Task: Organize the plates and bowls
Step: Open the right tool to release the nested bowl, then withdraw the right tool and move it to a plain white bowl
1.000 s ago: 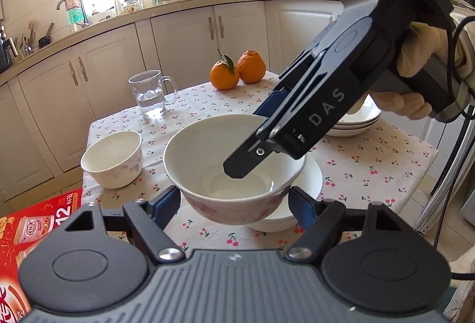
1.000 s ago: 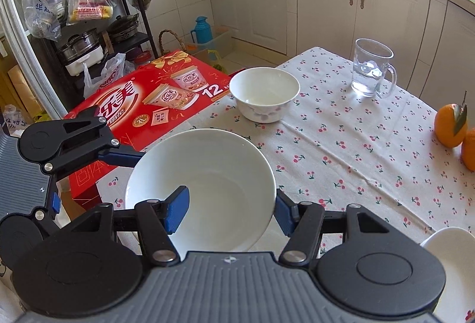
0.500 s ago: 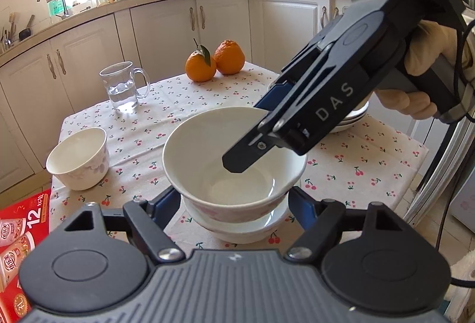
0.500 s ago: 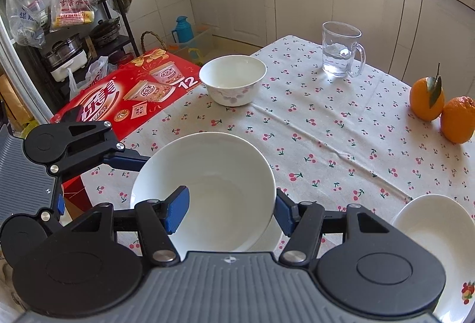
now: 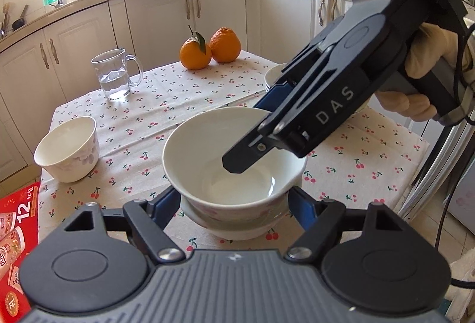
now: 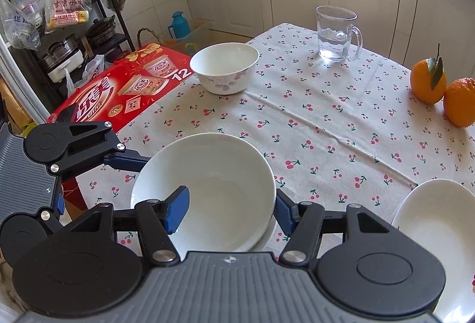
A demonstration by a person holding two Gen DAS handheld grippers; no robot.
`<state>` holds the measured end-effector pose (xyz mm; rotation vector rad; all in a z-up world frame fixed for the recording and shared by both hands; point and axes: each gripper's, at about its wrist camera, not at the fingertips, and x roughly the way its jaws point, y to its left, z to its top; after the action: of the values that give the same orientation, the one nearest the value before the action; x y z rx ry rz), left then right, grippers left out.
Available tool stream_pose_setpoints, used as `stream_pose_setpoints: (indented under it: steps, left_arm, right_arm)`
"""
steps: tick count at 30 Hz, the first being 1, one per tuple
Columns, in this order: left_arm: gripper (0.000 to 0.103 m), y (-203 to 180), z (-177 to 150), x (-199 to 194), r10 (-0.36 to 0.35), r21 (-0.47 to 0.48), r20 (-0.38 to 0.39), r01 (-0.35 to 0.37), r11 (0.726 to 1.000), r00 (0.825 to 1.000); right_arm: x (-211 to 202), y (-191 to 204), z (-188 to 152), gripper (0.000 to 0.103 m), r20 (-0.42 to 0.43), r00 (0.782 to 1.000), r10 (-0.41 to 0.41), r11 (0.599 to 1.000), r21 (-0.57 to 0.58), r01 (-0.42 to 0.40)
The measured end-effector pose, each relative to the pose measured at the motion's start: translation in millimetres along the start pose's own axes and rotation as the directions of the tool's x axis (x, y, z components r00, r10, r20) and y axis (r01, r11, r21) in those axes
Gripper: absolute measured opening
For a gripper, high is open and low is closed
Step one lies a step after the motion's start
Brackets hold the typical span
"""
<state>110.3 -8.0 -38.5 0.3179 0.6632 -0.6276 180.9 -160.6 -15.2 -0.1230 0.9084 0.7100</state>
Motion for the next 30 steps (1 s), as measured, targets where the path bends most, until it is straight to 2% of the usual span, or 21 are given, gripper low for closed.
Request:
stream_pose_setpoints:
  steps: [15,18,21,23,30]
  left_arm:
    - [0.083,5,-1,4,-0.034,-0.032,-0.005,0.034,0.999,0.999]
    - [0.085,5,-3,3,-0.036,-0.026,-0.008,0.036,0.999,0.999]
    - [0.085,4,-4,1,-0.038,-0.016,-0.009,0.038,0.999,0.999]
    - [0.085,4,-5,-2,-0.04,-0.015,-0.011,0.04,0.999,0.999]
    - [0.085,3,-11,-15,-0.022,-0.003,-0.012,0.022,1.0,1.0]
  right_arm:
    - [5,-1,-3,0.067,-0.004,1.0,-0.011,1.0,-0.007,0.011]
    - [6,0,-4,0.07,-0.004,1.0,-0.015,1.0,-0.014,0.015]
    - [6,1,-6,0.081,0.0,1.0,-0.025,0.999,-0.022,0.025]
    - [4,2,-9,0.092,0.01,0.999,-0.037,0.999,-0.028,0.037]
    - [-10,13,-13,0.102,0.034,0.998,-0.046,0.996,-0.069,0.048]
